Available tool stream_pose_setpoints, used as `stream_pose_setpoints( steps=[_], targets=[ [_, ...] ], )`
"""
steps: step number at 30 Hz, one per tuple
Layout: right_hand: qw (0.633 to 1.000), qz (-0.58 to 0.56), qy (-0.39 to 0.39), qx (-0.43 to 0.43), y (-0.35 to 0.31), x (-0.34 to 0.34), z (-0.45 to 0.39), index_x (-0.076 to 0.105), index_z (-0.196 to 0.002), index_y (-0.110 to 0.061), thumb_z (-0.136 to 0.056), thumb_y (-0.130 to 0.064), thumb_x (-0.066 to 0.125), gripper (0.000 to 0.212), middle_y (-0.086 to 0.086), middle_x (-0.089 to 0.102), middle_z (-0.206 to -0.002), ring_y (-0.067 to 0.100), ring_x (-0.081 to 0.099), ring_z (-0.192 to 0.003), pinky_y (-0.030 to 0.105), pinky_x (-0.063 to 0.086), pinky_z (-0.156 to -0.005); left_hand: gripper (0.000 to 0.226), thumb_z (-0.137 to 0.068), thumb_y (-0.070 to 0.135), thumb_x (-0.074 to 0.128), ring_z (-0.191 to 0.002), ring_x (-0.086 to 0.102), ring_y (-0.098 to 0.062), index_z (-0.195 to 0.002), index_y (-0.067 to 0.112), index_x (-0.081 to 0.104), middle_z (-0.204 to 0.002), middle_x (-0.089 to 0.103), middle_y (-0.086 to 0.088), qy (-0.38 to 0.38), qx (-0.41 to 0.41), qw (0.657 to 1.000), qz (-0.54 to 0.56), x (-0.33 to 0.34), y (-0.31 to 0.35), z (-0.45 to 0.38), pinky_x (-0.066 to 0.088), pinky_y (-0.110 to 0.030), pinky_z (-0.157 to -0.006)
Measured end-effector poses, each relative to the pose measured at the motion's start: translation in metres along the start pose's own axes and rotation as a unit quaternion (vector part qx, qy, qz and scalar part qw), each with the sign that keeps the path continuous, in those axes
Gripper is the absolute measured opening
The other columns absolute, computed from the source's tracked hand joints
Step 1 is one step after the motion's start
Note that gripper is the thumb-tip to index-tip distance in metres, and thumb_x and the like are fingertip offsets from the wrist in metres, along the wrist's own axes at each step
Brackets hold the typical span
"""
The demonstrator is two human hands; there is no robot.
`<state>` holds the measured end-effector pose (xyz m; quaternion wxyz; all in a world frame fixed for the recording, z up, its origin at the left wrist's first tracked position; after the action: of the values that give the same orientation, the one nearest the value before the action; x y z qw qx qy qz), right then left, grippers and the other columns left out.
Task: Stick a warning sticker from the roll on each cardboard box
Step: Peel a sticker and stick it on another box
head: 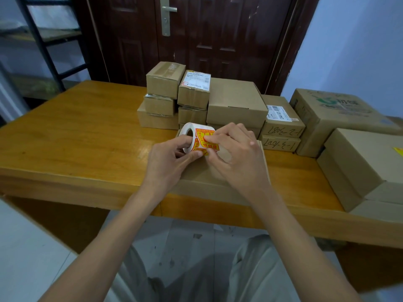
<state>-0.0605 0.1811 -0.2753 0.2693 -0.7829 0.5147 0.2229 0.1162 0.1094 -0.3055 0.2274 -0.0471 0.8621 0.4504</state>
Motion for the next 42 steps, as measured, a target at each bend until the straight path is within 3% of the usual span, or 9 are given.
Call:
stream_pose_setpoints(
  steps=[5, 8, 13, 16, 21, 28, 32, 37, 42],
  targets=[
    [1.000, -0.023, 0.010, 0.007, 0.000, -0.002, -0.001, 0.076, -0.107, -0.015, -0.093, -0.025, 0.077, 0.017, 0.001, 0.069, -0.107, 0.017, 0.061, -0.101, 0.036, 0.050, -0.084, 0.039, -0.087, 0.051, 0.067, -0.098, 0.070, 0.002, -0.117, 0.028, 0.077, -0.110, 0.073, 0.023, 0.002, -0.001, 1.000, -0.002, 0.001, 0.000, 0.000, 0.061, -0.025, -0.077],
    [0.999, -0.046, 0.019, 0.023, 0.000, -0.004, -0.001, 0.076, -0.100, -0.015, -0.092, -0.025, 0.079, 0.012, 0.000, 0.066, -0.104, 0.015, 0.059, -0.100, 0.031, 0.049, -0.082, 0.041, -0.086, 0.051, 0.067, -0.102, 0.068, 0.006, -0.118, 0.028, 0.077, -0.110, 0.071, 0.026, 0.000, 0.007, 1.000, -0.004, 0.001, 0.001, 0.001, 0.059, -0.020, -0.078],
    [0.983, -0.144, 0.015, 0.115, 0.005, -0.007, -0.004, 0.078, -0.092, -0.023, -0.092, -0.023, 0.076, 0.001, -0.006, 0.064, -0.078, 0.011, 0.057, -0.076, 0.039, 0.051, -0.071, 0.033, -0.088, 0.045, 0.075, -0.098, 0.072, -0.002, -0.116, 0.028, 0.079, -0.112, 0.076, 0.020, 0.002, -0.004, 1.000, -0.009, 0.000, -0.005, -0.003, 0.063, -0.034, -0.081],
    [0.944, -0.253, -0.013, 0.212, 0.006, -0.013, -0.005, 0.076, -0.096, -0.024, -0.096, -0.020, 0.076, 0.004, -0.004, 0.071, -0.072, 0.012, 0.067, -0.070, 0.035, 0.056, -0.066, 0.028, -0.091, 0.037, 0.078, -0.098, 0.073, -0.004, -0.116, 0.025, 0.079, -0.111, 0.078, 0.017, 0.003, -0.004, 1.000, -0.019, 0.000, -0.008, -0.005, 0.062, -0.039, -0.081],
    [0.888, -0.344, 0.003, 0.304, 0.014, -0.028, -0.019, 0.074, -0.099, -0.014, -0.099, -0.014, 0.073, 0.001, 0.004, 0.080, -0.079, 0.017, 0.075, -0.073, 0.020, 0.055, -0.065, 0.025, -0.090, 0.031, 0.080, -0.103, 0.071, 0.000, -0.115, 0.025, 0.080, -0.110, 0.076, 0.022, 0.000, -0.009, 1.000, 0.007, -0.001, -0.008, -0.008, 0.061, -0.029, -0.082],
    [0.805, -0.444, -0.028, 0.393, 0.035, -0.047, -0.027, 0.077, -0.109, -0.012, -0.100, -0.020, 0.072, 0.014, 0.009, 0.082, -0.103, 0.023, 0.076, -0.096, 0.040, 0.057, -0.089, 0.022, -0.091, 0.036, 0.076, -0.100, 0.072, 0.002, -0.111, 0.029, 0.079, -0.107, 0.079, 0.017, -0.029, -0.038, 0.996, 0.080, -0.009, -0.009, -0.019, 0.057, -0.019, -0.080],
    [0.808, -0.424, -0.099, 0.397, 0.041, -0.041, -0.027, 0.081, -0.105, -0.006, -0.102, -0.019, 0.065, 0.021, 0.013, 0.081, -0.101, 0.022, 0.075, -0.091, 0.035, 0.053, -0.080, 0.016, -0.093, 0.029, 0.075, -0.099, 0.074, -0.005, -0.109, 0.028, 0.078, -0.105, 0.080, 0.015, -0.022, -0.071, 0.987, 0.143, -0.013, -0.010, -0.021, 0.059, -0.019, -0.071],
    [0.849, -0.306, -0.183, 0.390, 0.045, -0.024, -0.021, 0.075, -0.112, -0.013, -0.095, -0.012, 0.076, 0.016, 0.008, 0.081, -0.095, 0.010, 0.072, -0.076, 0.022, 0.052, -0.063, 0.028, -0.093, 0.037, 0.075, -0.100, 0.072, -0.001, -0.117, 0.024, 0.077, -0.109, 0.078, 0.015, 0.049, -0.077, 0.986, 0.138, -0.012, -0.009, -0.023, 0.060, -0.018, -0.072],
    [0.854, -0.271, -0.229, 0.380, 0.048, -0.013, -0.027, 0.067, -0.119, -0.022, -0.095, -0.015, 0.077, 0.028, 0.007, 0.080, -0.095, 0.001, 0.066, -0.068, 0.021, 0.053, -0.062, 0.031, -0.094, 0.038, 0.075, -0.103, 0.072, -0.001, -0.121, 0.023, 0.076, -0.112, 0.078, 0.012, 0.050, -0.090, 0.985, 0.136, -0.012, -0.011, -0.027, 0.058, -0.016, -0.072]
  ],
)
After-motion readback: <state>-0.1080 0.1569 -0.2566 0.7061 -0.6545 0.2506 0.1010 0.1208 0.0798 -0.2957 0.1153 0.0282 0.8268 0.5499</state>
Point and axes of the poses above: each hand's wrist, its own z-axis away from the middle knuckle, its own x-axis out of the palm, y = z × x, the point moved 2 cm from there along -z, towards the middle knuckle
